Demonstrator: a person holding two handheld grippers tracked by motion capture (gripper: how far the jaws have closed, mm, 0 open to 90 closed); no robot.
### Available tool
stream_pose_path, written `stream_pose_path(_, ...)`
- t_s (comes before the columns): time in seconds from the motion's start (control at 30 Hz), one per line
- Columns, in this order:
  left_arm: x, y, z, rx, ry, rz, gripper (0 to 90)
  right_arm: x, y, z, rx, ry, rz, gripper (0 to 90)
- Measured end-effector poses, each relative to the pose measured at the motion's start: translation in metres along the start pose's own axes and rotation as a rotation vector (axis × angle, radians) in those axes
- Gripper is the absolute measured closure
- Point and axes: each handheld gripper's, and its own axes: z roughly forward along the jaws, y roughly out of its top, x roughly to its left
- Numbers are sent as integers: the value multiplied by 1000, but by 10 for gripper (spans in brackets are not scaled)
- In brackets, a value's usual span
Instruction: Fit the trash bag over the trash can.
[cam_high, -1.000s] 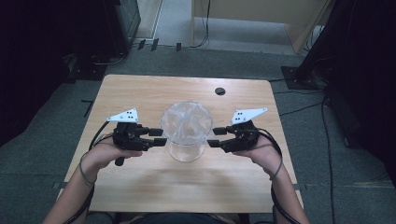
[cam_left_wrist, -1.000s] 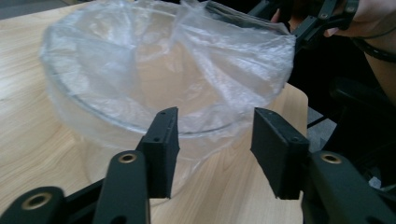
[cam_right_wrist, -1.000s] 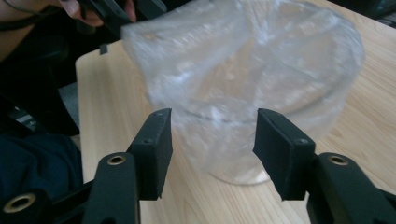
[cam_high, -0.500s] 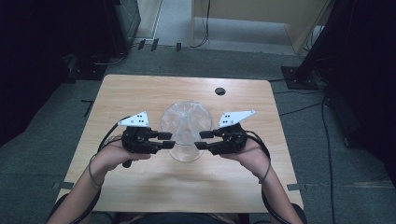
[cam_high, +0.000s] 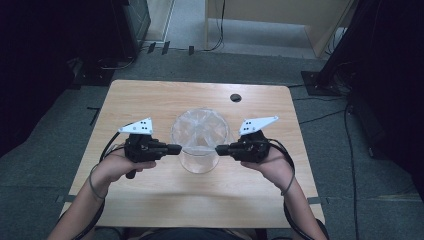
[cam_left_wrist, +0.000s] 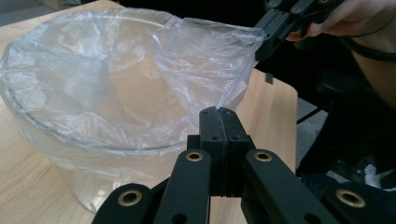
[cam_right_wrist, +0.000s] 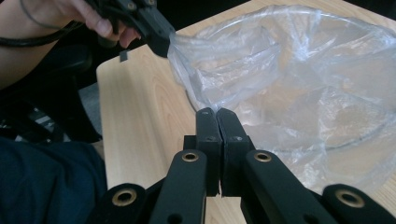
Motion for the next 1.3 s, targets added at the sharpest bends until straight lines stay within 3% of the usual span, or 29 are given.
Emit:
stream_pose_path(0.1,-1,-3,0,34,-33,12,900,3,0,2,33,39,-7,893)
stream_pose_path(0.2,4,-11,10,80,-42,-11,900,4,-4,16,91,72,-14,894)
stream_pose_path(0.3,10,-19,18,107,-43,-31,900,1,-10,27,141,75,-8,893)
stream_pose_path(0.7,27,-39,34,120,-15,-78,899,-15,-29,52,175,80,30,893)
stream_pose_path(0.83,31,-43,37,134,7,-67,892,-21,-34,55,183,67,33,884)
stream_pose_path(0.93,32,-44,35,126,11,-74,852,-23,-36,54,184,49,21,816)
stream_pose_path(1.17,31,-37,22,75,-1,-72,697,-21,-34,38,173,82,-38,505)
stream_pose_path(1.3,29,-33,12,60,-5,-56,612,-18,-30,25,168,90,-82,448)
